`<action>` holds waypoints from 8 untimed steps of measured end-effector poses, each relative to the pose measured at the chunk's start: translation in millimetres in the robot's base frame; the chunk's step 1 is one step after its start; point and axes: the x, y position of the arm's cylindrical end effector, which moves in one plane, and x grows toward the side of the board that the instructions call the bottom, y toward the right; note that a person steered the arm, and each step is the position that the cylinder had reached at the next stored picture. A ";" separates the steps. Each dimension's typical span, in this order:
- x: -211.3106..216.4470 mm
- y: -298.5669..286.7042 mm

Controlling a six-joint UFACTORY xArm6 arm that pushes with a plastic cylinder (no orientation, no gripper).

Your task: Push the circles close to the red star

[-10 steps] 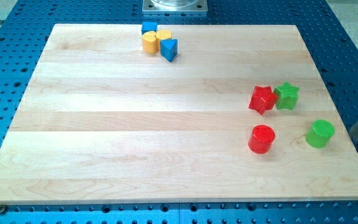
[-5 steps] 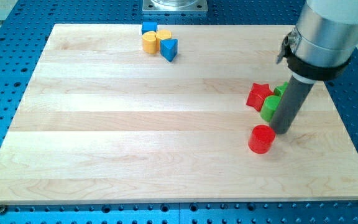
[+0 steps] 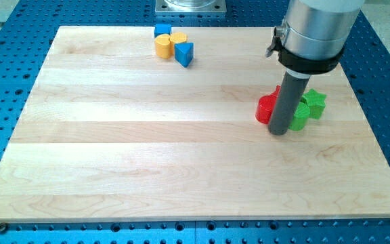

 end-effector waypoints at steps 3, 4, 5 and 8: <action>-8.4 -69.0; -10.9 -68.5; -10.9 -52.7; -15.6 -77.2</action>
